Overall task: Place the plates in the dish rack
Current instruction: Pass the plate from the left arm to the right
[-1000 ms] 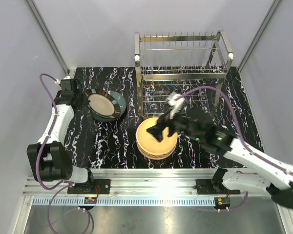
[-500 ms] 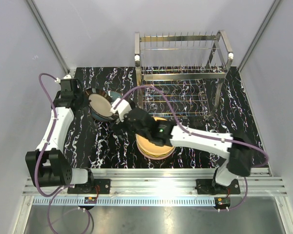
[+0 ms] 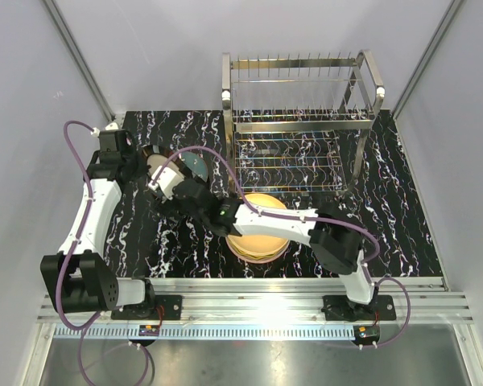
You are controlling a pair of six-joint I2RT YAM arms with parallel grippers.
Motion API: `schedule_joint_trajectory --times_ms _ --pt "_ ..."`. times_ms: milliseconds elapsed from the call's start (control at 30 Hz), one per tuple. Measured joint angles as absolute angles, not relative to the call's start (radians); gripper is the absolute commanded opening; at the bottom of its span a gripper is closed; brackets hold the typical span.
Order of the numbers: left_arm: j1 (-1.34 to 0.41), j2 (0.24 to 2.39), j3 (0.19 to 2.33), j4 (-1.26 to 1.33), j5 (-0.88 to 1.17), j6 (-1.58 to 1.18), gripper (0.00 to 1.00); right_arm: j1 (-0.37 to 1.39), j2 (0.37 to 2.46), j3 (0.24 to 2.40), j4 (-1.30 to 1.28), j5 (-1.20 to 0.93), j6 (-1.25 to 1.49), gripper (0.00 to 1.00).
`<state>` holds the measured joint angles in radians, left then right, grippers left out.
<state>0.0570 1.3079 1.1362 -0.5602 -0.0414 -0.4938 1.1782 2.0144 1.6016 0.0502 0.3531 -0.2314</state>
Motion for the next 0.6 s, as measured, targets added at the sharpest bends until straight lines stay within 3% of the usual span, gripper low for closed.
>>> schedule_joint_trajectory --times_ms 433,600 --pt "0.057 1.302 1.136 -0.568 -0.021 -0.494 0.0 1.178 2.202 1.783 0.071 0.361 -0.297 0.84" --pt "0.057 1.295 1.136 -0.575 -0.01 -0.494 0.0 1.177 2.271 1.832 0.066 0.379 -0.312 0.67"
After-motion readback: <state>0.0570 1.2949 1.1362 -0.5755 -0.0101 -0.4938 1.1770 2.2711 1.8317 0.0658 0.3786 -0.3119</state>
